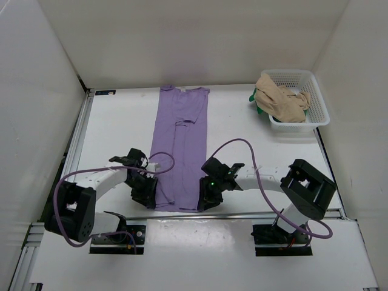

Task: Fold and stack the t-shirts
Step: Grab the bottom of the folded rectangular tshirt with both arms

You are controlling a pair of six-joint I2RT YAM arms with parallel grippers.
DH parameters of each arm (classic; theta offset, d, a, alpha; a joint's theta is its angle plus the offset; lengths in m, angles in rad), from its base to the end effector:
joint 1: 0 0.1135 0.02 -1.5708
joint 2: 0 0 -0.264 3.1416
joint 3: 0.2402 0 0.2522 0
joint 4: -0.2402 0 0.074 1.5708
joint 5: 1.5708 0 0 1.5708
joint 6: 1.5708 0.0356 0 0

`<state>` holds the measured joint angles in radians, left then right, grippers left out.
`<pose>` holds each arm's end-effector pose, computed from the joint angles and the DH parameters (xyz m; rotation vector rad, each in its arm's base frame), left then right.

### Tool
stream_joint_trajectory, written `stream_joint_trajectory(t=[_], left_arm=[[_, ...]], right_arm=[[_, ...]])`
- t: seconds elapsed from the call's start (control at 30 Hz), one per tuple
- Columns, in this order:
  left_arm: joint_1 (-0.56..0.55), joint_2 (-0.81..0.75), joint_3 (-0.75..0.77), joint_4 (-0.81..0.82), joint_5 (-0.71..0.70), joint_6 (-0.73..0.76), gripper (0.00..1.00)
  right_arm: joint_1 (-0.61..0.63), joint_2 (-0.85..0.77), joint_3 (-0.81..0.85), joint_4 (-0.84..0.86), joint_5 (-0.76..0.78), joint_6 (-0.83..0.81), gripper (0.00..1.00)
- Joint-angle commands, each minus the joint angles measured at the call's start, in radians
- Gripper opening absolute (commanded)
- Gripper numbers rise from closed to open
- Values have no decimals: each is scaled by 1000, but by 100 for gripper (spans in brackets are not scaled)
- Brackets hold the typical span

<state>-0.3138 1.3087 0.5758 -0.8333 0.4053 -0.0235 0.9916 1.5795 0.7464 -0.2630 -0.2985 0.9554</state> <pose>0.1614 -0.0672 0.1425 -0.4378 -2.9850 0.6123 0.1450 0.2408 0.1405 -0.1633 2.9956 0.8532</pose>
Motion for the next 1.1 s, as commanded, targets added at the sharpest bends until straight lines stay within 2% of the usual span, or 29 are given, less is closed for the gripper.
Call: stream_joint_trajectory(t=[0.0, 0.13, 0.2, 0.27, 0.33, 0.37, 0.4, 0.43, 0.47, 0.5, 0.53, 0.7, 0.83, 0.93, 1.07], left_arm=[[-1, -18, 10, 56, 21, 23, 54], [-1, -45, 10, -10, -17, 23, 65], [15, -28, 10, -10, -26, 23, 65], [36, -3, -1, 29, -26, 23, 60], [47, 27, 12, 39, -26, 23, 53], [47, 27, 12, 49, -26, 23, 50], [47, 43, 12, 59, -26, 23, 43], [47, 52, 12, 59, -26, 23, 38], [47, 52, 12, 68, -26, 23, 32], [47, 52, 12, 68, -26, 23, 25], [47, 52, 12, 77, -26, 23, 10], [47, 29, 76, 66, 23, 23, 10], [61, 6, 221, -22, 56, 23, 10], [139, 87, 375, -88, 56, 23, 10], [238, 243, 577, -98, 121, 23, 10]], right_arm=[[5, 17, 41, 10, -16, -12, 36], [5, 17, 41, 10, -16, -12, 36], [5, 17, 41, 1, -16, -12, 36], [5, 17, 41, 1, -16, -12, 35], [5, 28, 50, 1, -16, -12, 32], [5, 28, 50, 1, -27, -21, 27], [5, 40, 50, 1, -27, -21, 23], [5, 40, 50, 1, -27, -21, 19], [5, 40, 59, 1, -27, -21, 7], [5, 40, 59, 1, -27, -21, 2], [5, 25, 68, 1, -15, -21, 0], [5, -16, 128, -45, 8, -55, 0], [-54, -36, 228, -166, 35, -104, 0], [-146, -13, 327, -250, 48, -148, 0], [-272, 104, 510, -315, 76, -280, 0]])
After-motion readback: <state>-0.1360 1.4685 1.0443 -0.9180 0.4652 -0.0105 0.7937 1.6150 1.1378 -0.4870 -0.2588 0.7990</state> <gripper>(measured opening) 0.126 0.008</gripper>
